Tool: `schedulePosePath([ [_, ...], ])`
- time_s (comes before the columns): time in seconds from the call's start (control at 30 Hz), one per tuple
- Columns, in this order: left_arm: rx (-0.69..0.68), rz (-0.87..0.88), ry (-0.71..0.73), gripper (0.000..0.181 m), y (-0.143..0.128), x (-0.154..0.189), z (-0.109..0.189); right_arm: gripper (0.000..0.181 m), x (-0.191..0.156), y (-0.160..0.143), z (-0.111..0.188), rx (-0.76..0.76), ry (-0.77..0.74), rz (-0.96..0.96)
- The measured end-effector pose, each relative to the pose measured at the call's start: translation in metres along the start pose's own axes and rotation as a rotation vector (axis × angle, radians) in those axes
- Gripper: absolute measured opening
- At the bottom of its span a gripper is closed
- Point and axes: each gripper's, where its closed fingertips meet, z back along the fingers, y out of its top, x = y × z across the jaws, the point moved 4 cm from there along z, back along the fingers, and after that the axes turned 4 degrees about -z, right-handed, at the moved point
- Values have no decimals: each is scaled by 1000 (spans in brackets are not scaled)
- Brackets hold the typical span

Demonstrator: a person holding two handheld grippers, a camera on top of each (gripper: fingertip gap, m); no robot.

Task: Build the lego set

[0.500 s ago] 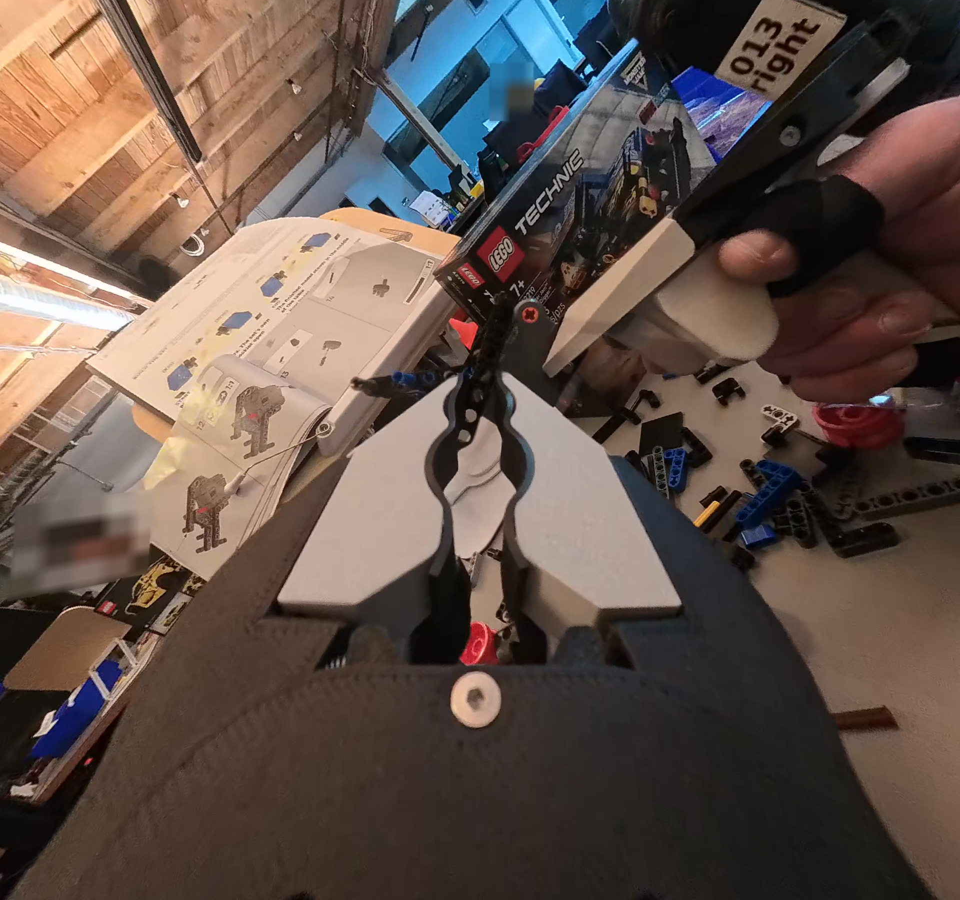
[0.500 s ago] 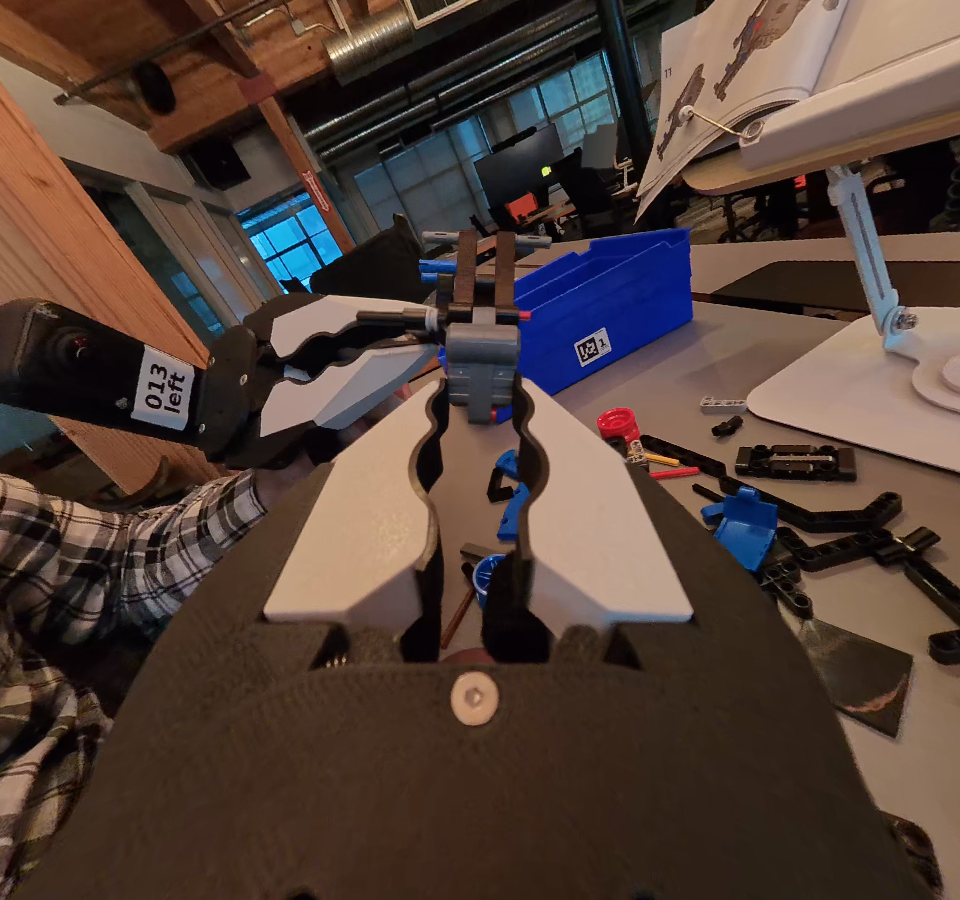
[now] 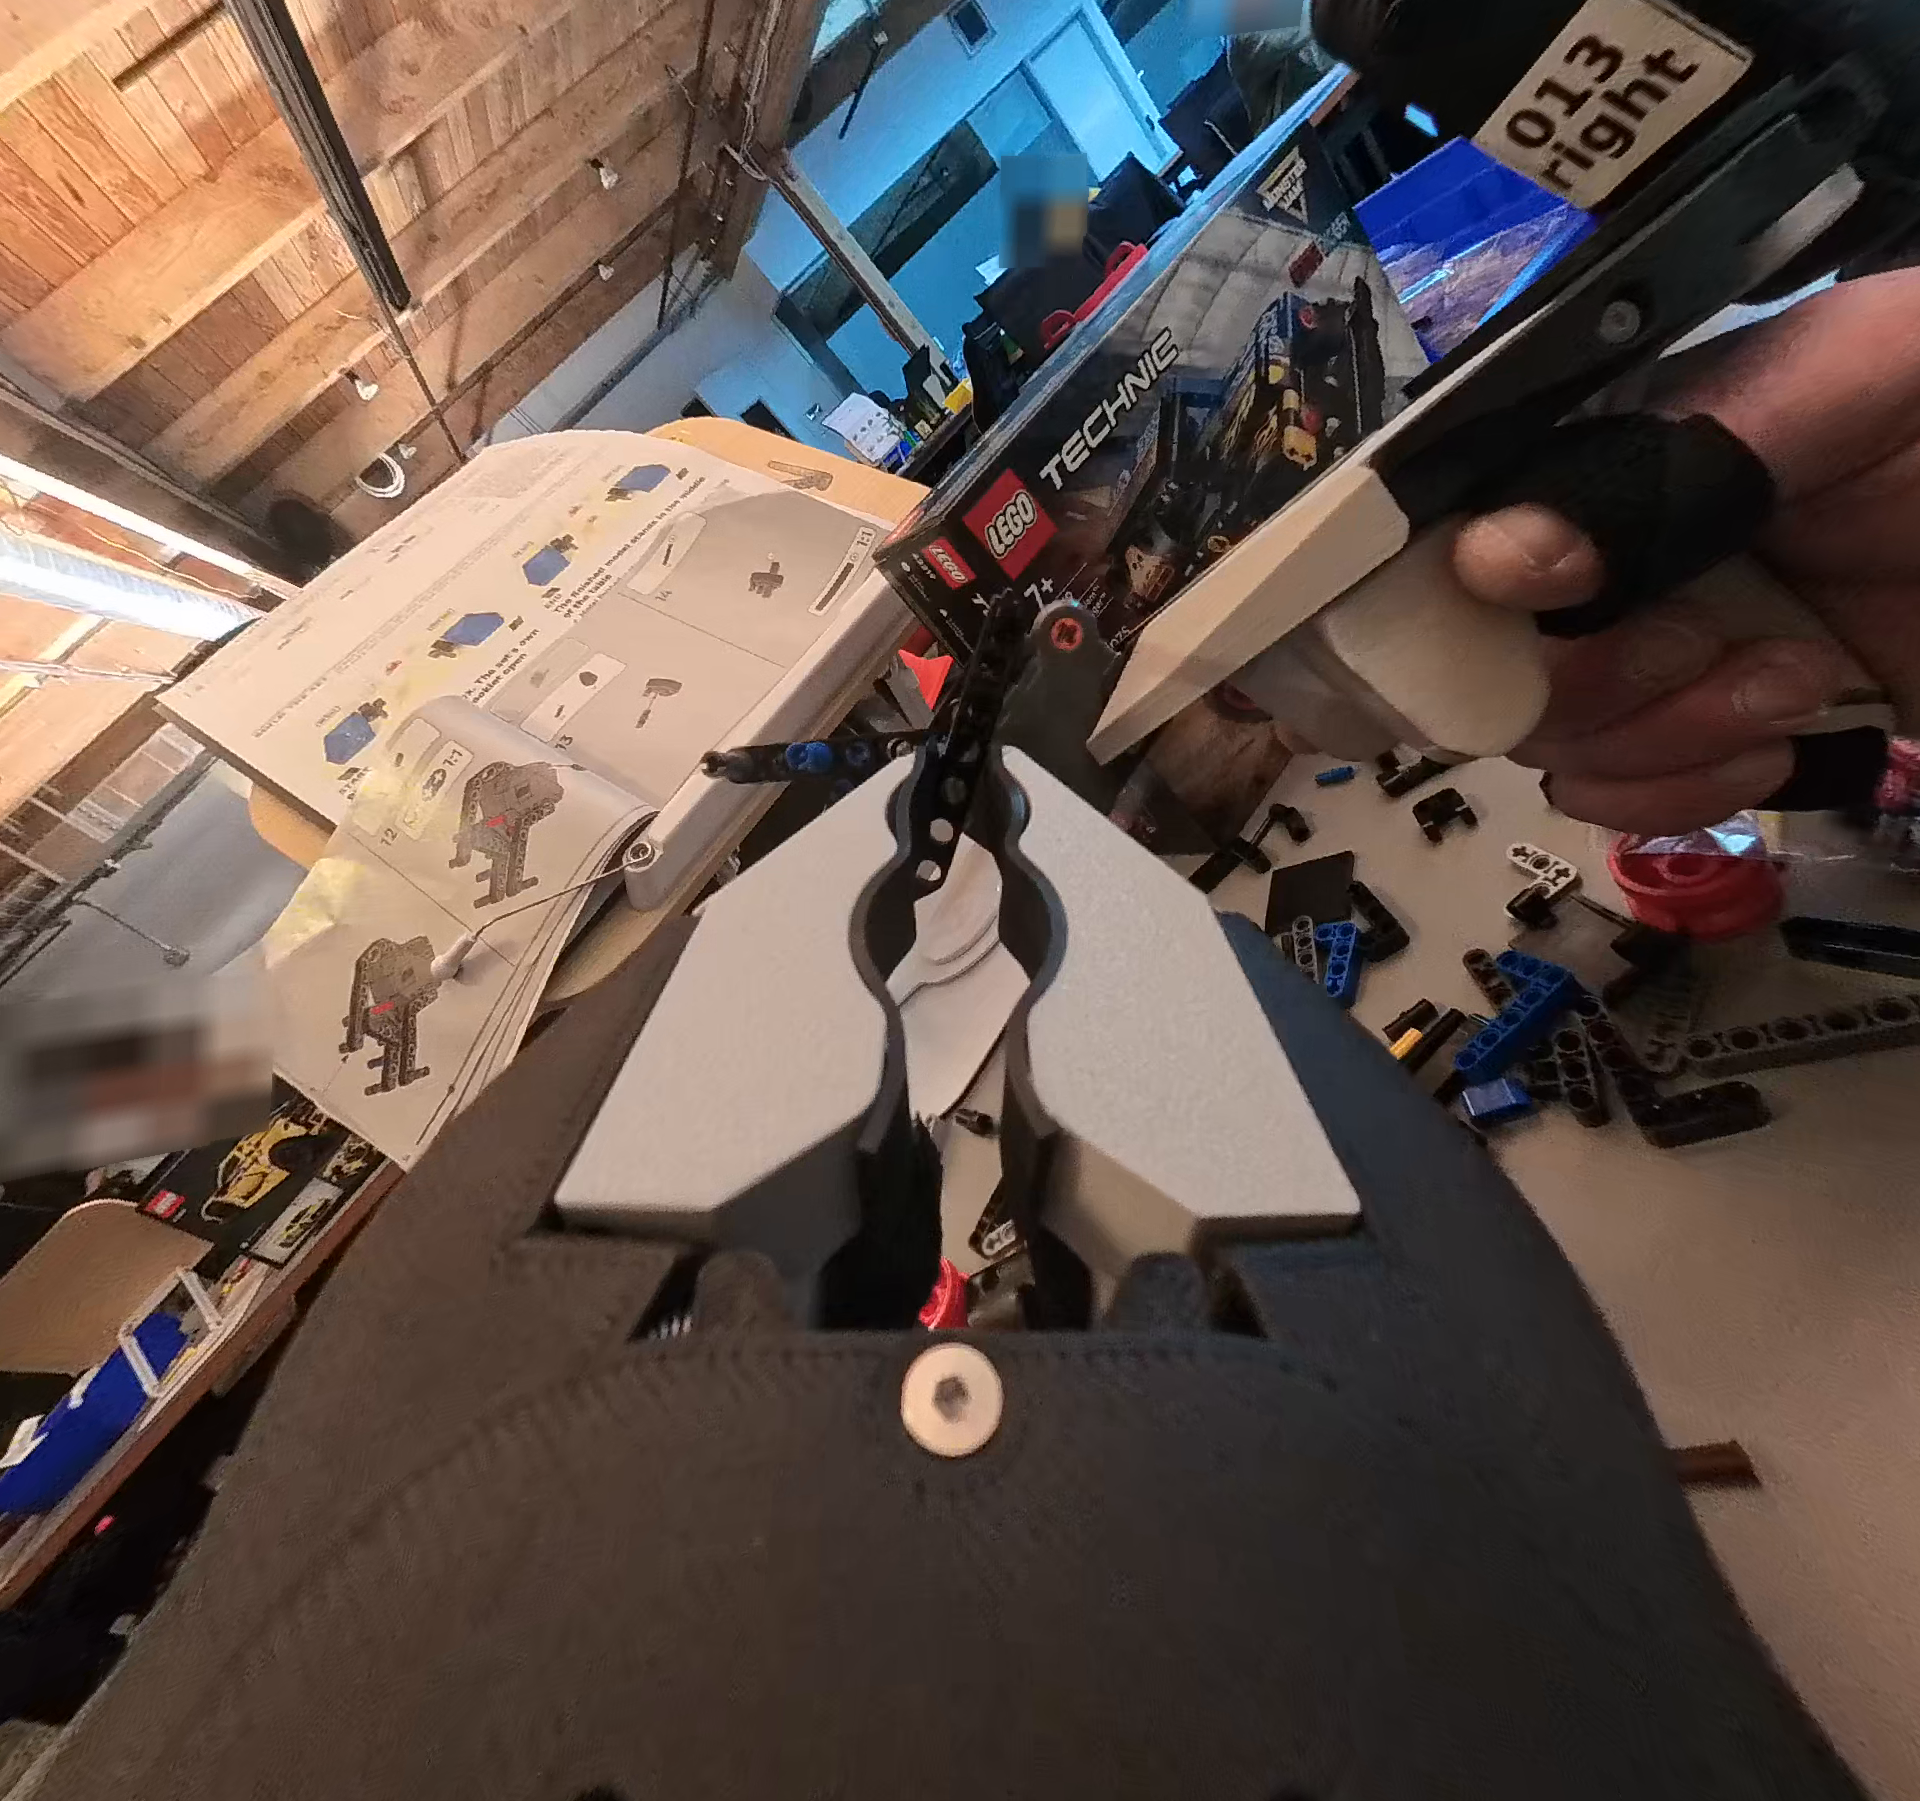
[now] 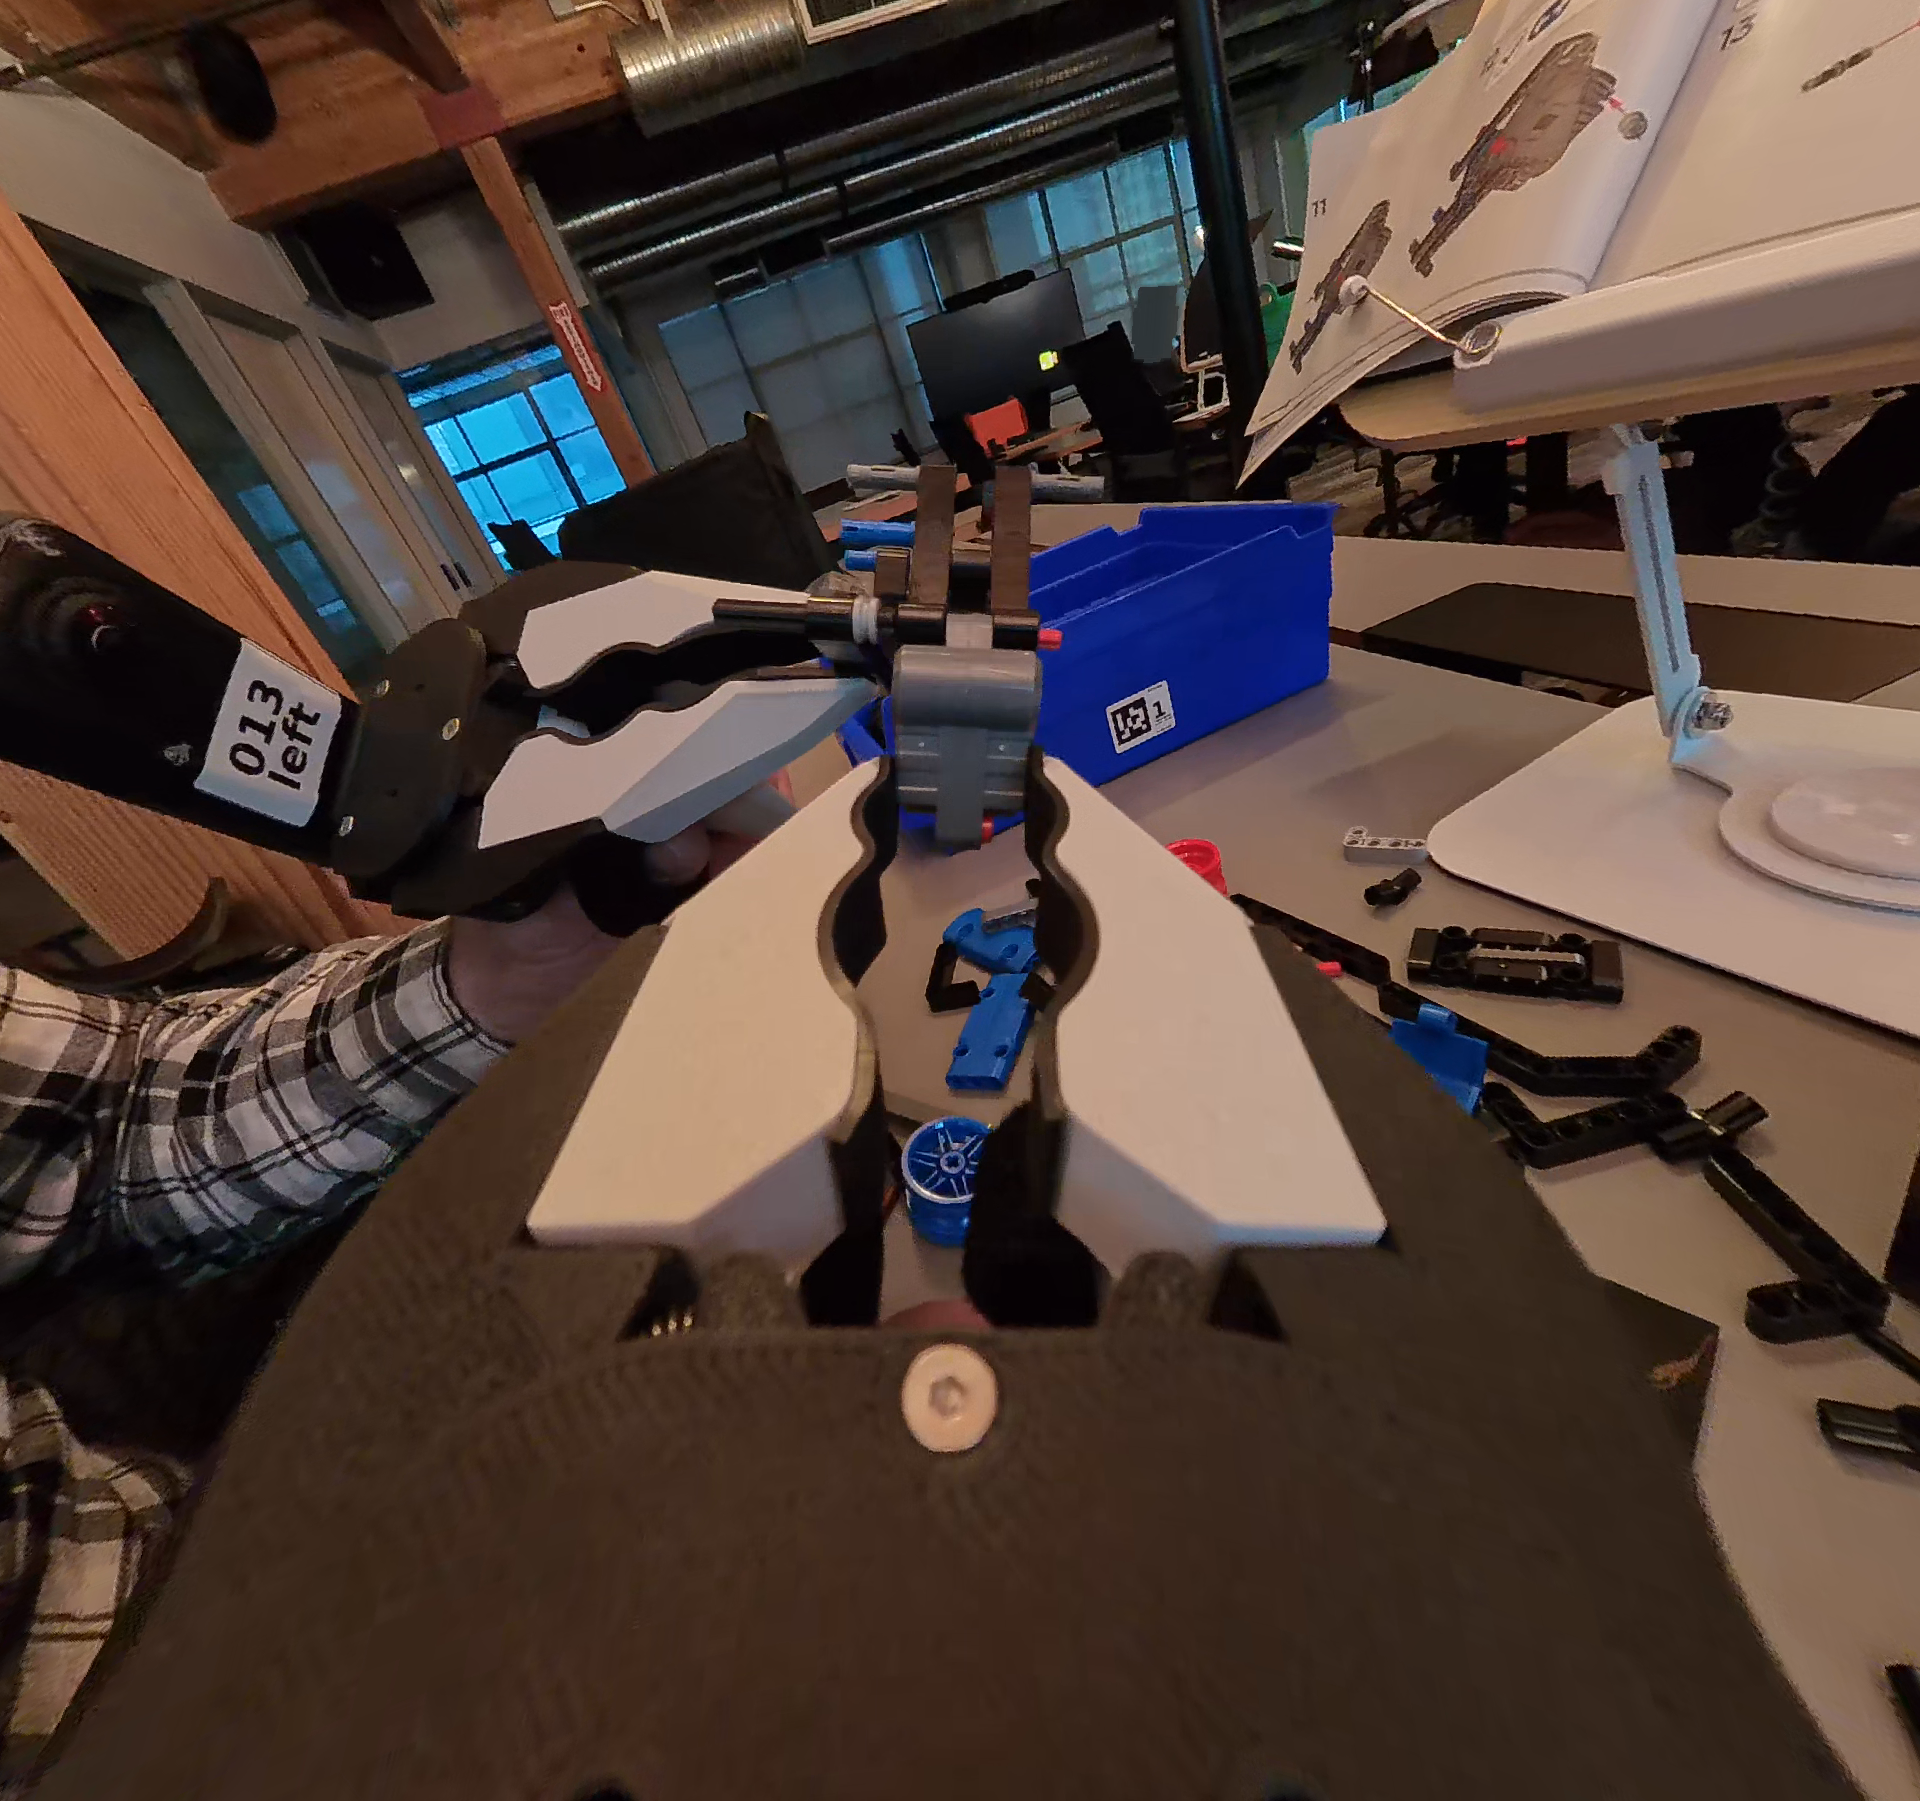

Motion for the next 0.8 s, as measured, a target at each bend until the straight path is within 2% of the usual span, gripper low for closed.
schedulePosePath([
  [0.23, 8, 2, 11, 7, 4, -1, 0, 23, -2, 2, 1, 3, 1, 25],
  [0.8, 15, -5, 20, 7, 7, -2, -2, 23, -1, 0, 1, 13, 76, -79],
])
